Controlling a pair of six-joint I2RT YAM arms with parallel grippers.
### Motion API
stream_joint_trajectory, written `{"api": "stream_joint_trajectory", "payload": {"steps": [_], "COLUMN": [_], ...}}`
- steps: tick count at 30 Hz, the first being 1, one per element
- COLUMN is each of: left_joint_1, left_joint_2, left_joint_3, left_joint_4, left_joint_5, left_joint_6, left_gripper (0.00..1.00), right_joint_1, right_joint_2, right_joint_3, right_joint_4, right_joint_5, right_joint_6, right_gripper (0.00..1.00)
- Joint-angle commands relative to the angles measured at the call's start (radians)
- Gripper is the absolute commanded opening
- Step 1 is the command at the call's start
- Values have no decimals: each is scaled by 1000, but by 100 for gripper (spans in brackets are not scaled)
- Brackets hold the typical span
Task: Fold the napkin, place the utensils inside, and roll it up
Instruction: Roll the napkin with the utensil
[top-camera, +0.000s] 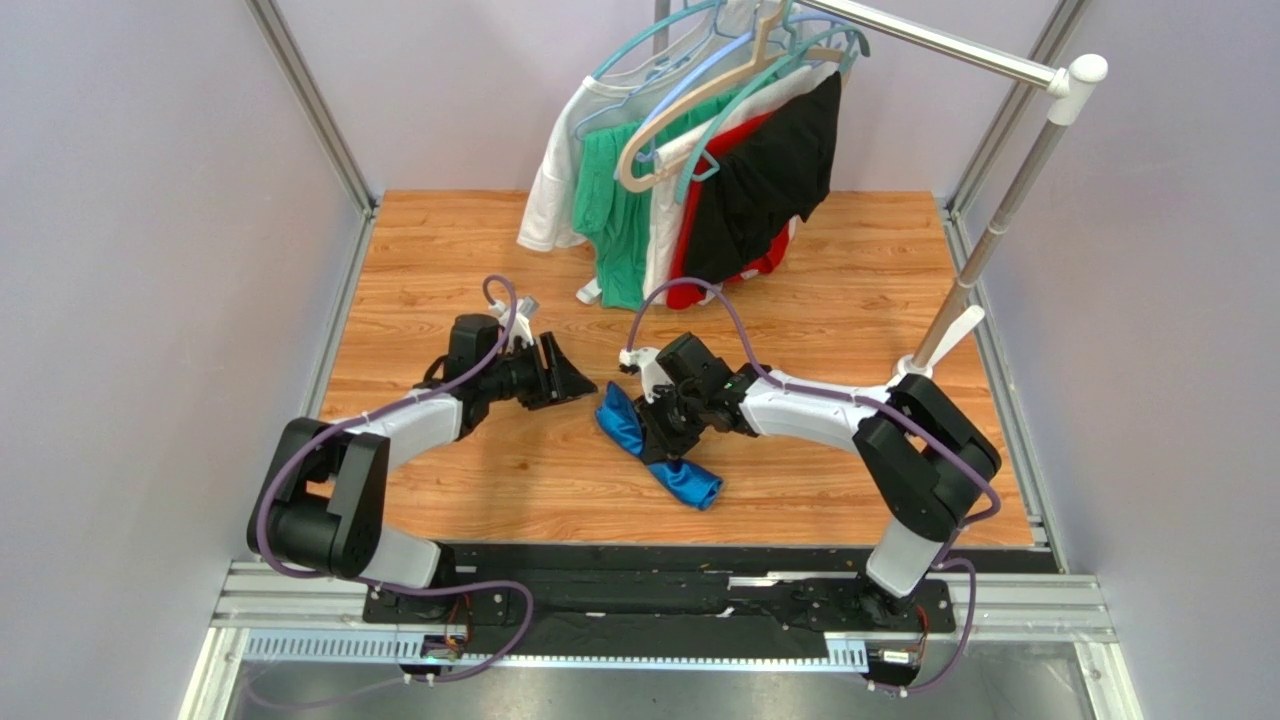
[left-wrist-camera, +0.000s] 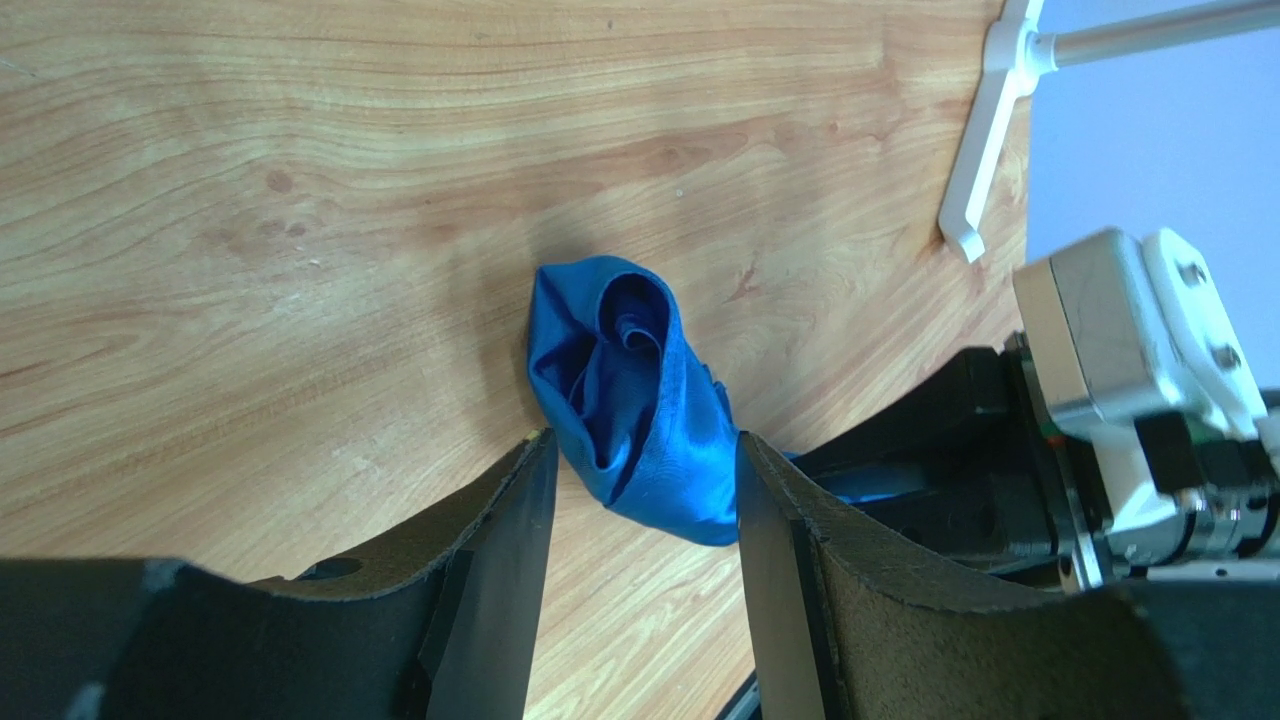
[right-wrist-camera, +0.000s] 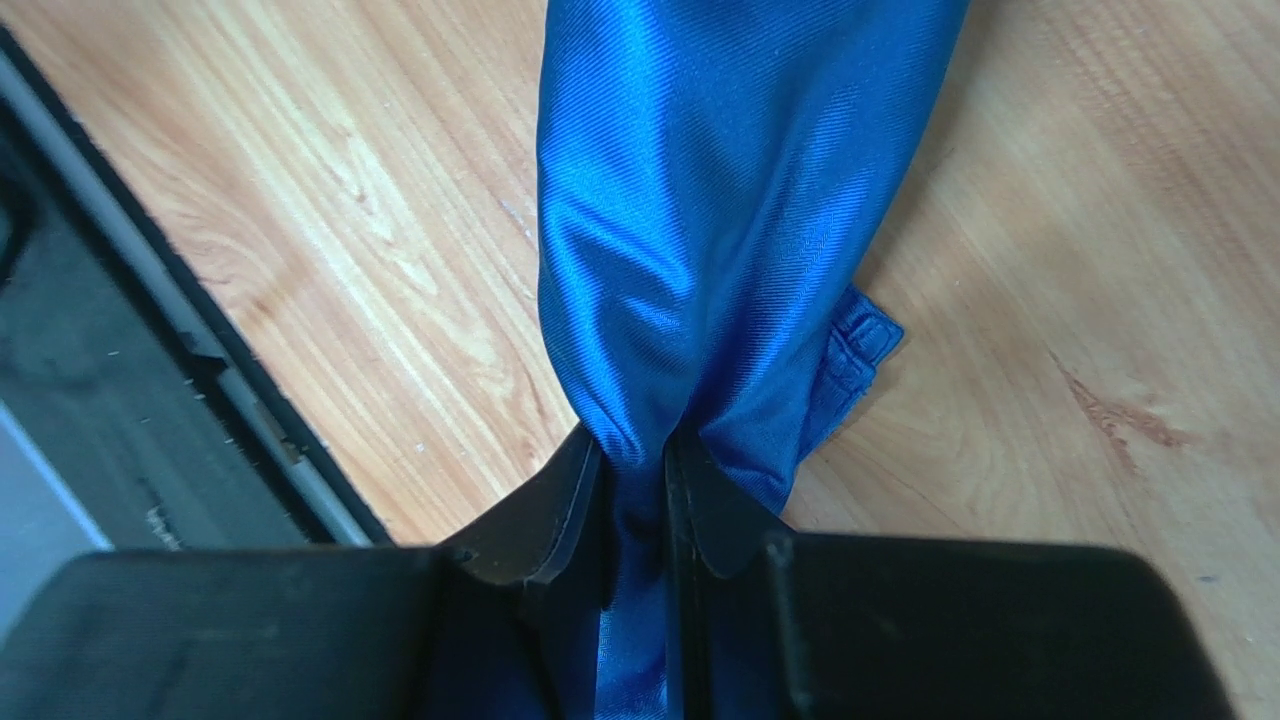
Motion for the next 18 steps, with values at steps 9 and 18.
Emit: {"api": "stream_joint_trajectory", "payload": {"steps": [9, 18], "left_joint_1": [-10, -54], "left_joint_2": [4, 81], "left_joint_3": [-12, 2], "left_joint_4": [71, 94], "left_joint_5": [64, 59], "left_joint_6": [21, 24], "left_gripper": [56, 56], "right_joint_1": [-97, -113], "right_joint_2": [2, 14], "right_joint_3": [-13, -36], "right_joint_4": [58, 73], "right_joint_5": [-222, -154], "right_joint_6": [43, 21], "right_gripper": [11, 13]}}
